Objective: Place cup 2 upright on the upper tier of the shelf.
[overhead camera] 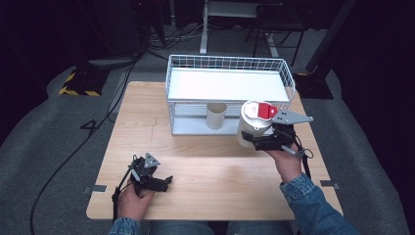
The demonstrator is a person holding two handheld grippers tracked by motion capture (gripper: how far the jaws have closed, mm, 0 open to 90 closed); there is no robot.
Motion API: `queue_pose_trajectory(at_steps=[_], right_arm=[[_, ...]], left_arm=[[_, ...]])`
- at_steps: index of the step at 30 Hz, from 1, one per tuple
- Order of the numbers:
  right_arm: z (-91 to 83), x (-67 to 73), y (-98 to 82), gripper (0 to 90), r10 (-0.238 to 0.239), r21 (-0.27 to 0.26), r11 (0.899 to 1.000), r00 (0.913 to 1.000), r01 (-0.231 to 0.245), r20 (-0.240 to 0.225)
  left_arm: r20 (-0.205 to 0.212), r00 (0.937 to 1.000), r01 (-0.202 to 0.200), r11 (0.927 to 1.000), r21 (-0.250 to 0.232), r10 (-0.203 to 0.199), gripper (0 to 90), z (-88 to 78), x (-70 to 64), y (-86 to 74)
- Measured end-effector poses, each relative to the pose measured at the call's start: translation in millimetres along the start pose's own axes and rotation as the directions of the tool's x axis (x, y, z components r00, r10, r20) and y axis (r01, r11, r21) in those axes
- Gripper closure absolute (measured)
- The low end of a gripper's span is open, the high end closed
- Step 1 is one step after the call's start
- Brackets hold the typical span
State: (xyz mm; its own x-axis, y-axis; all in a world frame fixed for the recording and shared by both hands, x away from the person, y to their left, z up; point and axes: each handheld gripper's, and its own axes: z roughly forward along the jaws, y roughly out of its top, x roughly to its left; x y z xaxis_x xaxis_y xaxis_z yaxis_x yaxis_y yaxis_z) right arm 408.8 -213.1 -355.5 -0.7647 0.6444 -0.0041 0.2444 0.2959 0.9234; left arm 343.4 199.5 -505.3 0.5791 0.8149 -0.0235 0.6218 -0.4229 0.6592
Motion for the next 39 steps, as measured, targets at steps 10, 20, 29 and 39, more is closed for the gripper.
queue_pose_trajectory(at_steps=[10,20,29,39], right_arm=[[0.3,-5.8,27.0,13.3,-0.022,0.017,1.000,0.9998,0.022,-0.001],[-0.8,-12.6,53.1,13.3,-0.010,0.008,1.000,0.9999,0.010,-0.011],[2.3,-19.0,77.2,13.3,-0.007,0.003,1.000,0.9999,0.007,-0.014],[9.8,-27.2,102.1,13.3,-0.004,-0.002,1.000,1.0000,0.004,-0.007]], left_arm=[[-0.013,0.9998,0.017,0.9998,-0.004,-0.017,0.5,1.1,0.0,0.9],[-0.014,0.9996,0.025,0.9997,-0.006,-0.025,0.5,1.5,-0.3,1.1],[-0.014,0.9996,0.023,0.9997,-0.004,-0.024,0.5,1.4,-0.2,1.1],[-0.017,0.9994,0.030,0.9995,-0.006,-0.030,0.5,1.5,-0.4,1.2]])
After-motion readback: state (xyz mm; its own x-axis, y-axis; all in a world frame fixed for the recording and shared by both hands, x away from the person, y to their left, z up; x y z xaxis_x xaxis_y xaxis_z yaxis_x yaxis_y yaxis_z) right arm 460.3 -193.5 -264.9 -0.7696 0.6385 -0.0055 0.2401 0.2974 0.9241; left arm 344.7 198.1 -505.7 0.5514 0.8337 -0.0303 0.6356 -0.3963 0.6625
